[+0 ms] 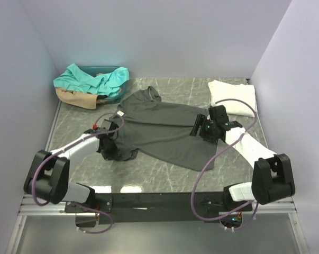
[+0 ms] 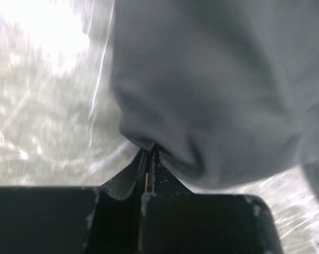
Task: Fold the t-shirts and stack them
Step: Fold the tshirt
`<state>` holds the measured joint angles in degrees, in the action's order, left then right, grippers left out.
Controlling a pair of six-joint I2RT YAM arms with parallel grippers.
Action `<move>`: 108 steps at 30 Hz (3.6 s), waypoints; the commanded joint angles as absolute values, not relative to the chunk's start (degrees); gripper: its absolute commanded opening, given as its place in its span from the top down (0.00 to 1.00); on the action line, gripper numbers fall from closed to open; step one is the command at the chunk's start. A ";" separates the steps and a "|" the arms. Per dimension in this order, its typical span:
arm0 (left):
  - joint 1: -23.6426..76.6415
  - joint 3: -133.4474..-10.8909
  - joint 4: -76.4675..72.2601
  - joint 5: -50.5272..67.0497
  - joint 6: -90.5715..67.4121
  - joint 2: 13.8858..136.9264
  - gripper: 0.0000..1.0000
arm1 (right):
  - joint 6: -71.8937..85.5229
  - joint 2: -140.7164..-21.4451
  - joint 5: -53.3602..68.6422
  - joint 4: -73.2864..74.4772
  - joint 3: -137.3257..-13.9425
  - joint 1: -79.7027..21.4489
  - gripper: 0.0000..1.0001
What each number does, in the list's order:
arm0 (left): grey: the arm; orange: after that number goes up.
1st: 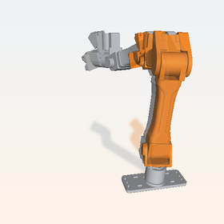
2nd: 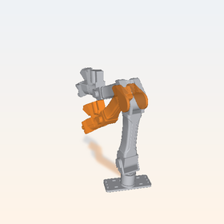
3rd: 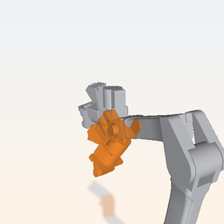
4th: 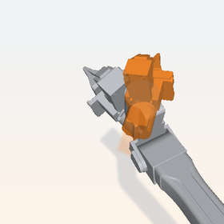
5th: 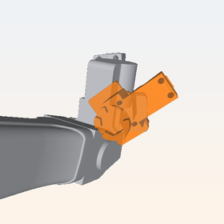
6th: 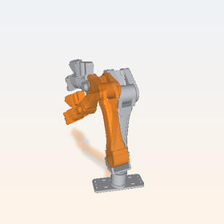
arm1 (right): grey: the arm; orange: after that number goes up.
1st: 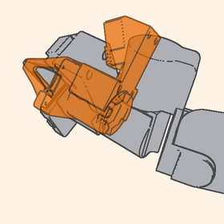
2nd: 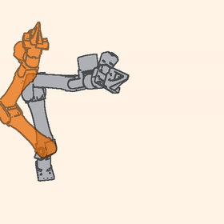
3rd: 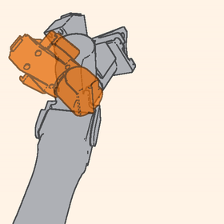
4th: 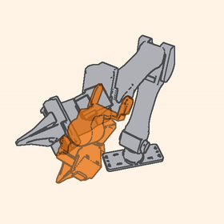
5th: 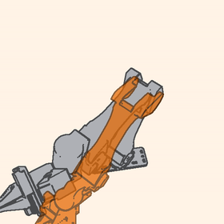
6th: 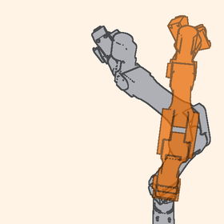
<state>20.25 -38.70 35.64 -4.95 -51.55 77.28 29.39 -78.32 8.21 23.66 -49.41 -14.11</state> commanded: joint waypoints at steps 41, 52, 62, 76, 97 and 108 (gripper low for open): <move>3.78 -49.22 28.30 0.18 -37.88 82.35 0.99 | 39.11 -63.11 2.11 42.53 -35.85 -19.60 0.82; 3.60 -49.66 29.71 0.44 -36.74 81.65 0.99 | 33.23 -70.65 0.36 44.47 -47.01 -14.59 0.71; 3.52 -48.34 28.30 1.58 -37.27 81.83 0.99 | 33.65 -60.13 3.06 49.66 -42.73 -15.29 0.61; 3.60 -48.52 28.48 2.20 -35.77 83.41 0.99 | 40.17 -63.63 6.86 42.81 -33.58 -17.23 0.57; 3.52 -50.01 28.39 3.08 -35.60 85.69 0.99 | 40.52 -68.91 4.84 40.34 -30.76 -17.40 0.59; 3.52 -49.83 28.56 3.16 -35.33 85.61 0.99 | 40.87 -65.04 4.04 43.85 -31.90 -17.49 0.85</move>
